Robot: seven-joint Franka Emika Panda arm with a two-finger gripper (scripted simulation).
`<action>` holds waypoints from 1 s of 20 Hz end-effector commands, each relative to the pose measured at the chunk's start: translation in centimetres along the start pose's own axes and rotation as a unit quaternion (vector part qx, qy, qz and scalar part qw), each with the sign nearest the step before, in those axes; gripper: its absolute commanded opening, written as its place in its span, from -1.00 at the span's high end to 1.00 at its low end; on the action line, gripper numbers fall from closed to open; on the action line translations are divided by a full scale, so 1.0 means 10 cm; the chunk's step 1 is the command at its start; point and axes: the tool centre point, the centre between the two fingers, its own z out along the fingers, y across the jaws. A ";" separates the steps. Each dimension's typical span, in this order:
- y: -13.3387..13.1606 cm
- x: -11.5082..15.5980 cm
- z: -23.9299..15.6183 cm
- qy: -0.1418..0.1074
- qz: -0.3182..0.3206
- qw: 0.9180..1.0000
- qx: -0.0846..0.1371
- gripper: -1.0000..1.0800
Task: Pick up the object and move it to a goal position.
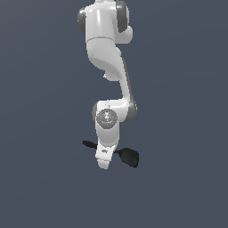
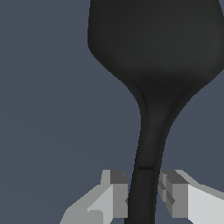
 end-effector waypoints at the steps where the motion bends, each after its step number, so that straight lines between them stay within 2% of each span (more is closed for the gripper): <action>1: -0.01 0.01 -0.06 0.000 0.000 1.000 -0.001 1.00; 10: -0.20 0.11 -0.48 0.000 0.000 1.000 -0.001 1.00; 20: -0.59 0.33 -1.39 -0.001 -0.001 1.000 -0.002 1.00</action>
